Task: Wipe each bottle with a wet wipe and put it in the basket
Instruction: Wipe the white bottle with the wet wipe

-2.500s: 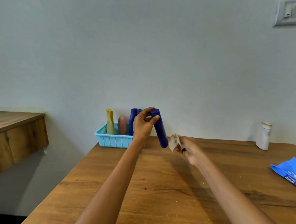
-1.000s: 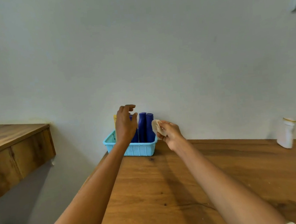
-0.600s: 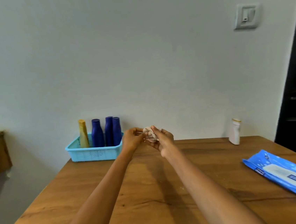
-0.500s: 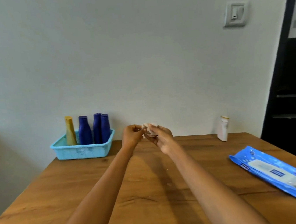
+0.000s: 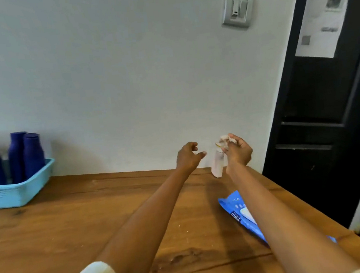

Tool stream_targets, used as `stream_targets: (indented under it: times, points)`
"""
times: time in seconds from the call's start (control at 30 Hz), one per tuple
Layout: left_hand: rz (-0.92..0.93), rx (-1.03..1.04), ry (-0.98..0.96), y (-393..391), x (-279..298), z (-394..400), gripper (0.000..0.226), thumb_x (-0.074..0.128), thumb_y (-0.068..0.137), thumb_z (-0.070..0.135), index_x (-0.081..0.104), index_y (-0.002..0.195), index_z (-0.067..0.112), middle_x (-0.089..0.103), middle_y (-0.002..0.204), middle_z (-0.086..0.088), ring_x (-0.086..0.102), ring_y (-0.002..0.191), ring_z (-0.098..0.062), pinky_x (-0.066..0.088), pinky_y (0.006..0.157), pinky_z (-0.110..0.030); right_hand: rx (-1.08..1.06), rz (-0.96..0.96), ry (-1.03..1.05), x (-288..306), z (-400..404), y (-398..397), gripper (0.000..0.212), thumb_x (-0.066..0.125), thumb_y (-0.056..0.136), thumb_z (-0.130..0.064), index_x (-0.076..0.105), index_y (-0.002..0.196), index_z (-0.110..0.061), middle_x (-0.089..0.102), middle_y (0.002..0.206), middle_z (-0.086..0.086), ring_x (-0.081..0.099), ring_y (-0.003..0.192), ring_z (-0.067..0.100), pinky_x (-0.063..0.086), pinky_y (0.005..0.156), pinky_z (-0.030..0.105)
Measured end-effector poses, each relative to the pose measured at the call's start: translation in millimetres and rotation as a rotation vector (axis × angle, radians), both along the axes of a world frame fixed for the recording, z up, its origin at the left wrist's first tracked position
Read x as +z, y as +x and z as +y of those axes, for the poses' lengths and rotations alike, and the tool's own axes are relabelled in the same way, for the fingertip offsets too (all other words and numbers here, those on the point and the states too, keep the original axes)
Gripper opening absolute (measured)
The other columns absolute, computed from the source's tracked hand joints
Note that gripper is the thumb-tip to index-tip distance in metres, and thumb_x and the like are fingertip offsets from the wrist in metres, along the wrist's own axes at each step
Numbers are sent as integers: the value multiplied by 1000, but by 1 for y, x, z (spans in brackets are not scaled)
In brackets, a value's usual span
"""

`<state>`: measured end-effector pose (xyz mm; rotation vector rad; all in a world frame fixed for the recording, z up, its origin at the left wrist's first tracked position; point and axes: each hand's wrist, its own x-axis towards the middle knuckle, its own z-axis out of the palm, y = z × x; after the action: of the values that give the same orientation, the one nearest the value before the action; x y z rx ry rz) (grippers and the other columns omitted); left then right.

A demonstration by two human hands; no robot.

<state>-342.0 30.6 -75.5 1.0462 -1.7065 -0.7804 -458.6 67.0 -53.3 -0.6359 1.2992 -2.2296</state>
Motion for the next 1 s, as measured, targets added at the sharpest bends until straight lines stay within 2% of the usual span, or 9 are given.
stream_targets:
  times: [0.2, 0.37, 0.43, 0.5, 0.6, 0.67, 0.8, 0.93, 1.0]
  points:
    - [-195, -59, 51, -69, -2, -45, 70, 68, 84, 27, 33, 139, 2, 43, 140, -15, 43, 127, -29, 38, 101, -36, 19, -68, 114, -20, -32, -63, 23, 59, 88, 2, 64, 109, -5, 64, 99, 6, 63, 84, 16, 55, 66, 17]
    - [-195, -220, 205, -84, -5, -66, 76, 69, 84, 16, 20, 140, 1, 38, 141, -18, 41, 128, -32, 39, 99, -37, 117, -165, 140, -16, -51, -79, 30, 60, 83, 7, 63, 110, -6, 65, 106, 13, 59, 79, 19, 57, 79, 31]
    - [-162, -273, 226, -85, -9, -72, 71, 68, 84, 14, 24, 138, 1, 42, 138, -17, 43, 126, -30, 40, 98, -37, 205, -151, 159, -13, -51, -76, 30, 56, 85, 9, 61, 111, -4, 63, 91, 11, 57, 79, 22, 55, 86, 38]
    - [-100, -281, 207, -87, -17, -76, 65, 72, 81, 15, 35, 133, 3, 48, 133, -14, 48, 122, -28, 42, 97, -37, 242, -134, 180, -15, -50, -70, 28, 54, 86, 8, 61, 110, -5, 60, 86, 10, 57, 79, 23, 55, 78, 36]
    - [26, -253, 138, -84, -27, -73, 61, 78, 75, 19, 46, 126, 7, 54, 126, -9, 52, 111, -20, 46, 93, -33, 191, -128, 153, -22, -53, -63, 28, 52, 88, 5, 61, 111, -8, 65, 106, 13, 60, 75, 19, 54, 70, 34]
    - [113, -245, 118, -74, -28, -68, 62, 78, 75, 23, 47, 127, 10, 55, 124, -7, 53, 110, -18, 46, 90, -30, 161, -109, 132, -23, -51, -54, 25, 52, 88, 4, 62, 105, -11, 64, 110, 12, 62, 81, 19, 56, 74, 32]
    - [238, -293, 108, -36, -4, -49, 66, 72, 81, 23, 38, 137, 17, 55, 122, -7, 53, 109, -19, 43, 86, -25, 195, -72, 36, -11, -34, -18, 31, 46, 87, 7, 63, 87, -19, 67, 101, 12, 63, 80, 21, 52, 59, 24]
    - [340, -415, 93, 23, 20, -13, 36, 62, 88, 20, 49, 121, 25, 62, 112, -6, 59, 104, -24, 50, 90, -32, 253, -146, -89, 24, -3, 26, 30, 46, 82, 12, 63, 82, -12, 67, 84, 18, 58, 63, 18, 48, 53, 21]
    - [406, -492, 113, 58, 29, 5, 39, 62, 85, 23, 48, 121, 28, 65, 113, -8, 63, 102, -24, 52, 89, -34, 292, -137, -137, 43, 14, 50, 27, 48, 81, 12, 64, 82, -10, 67, 79, 14, 60, 68, 19, 50, 56, 21]
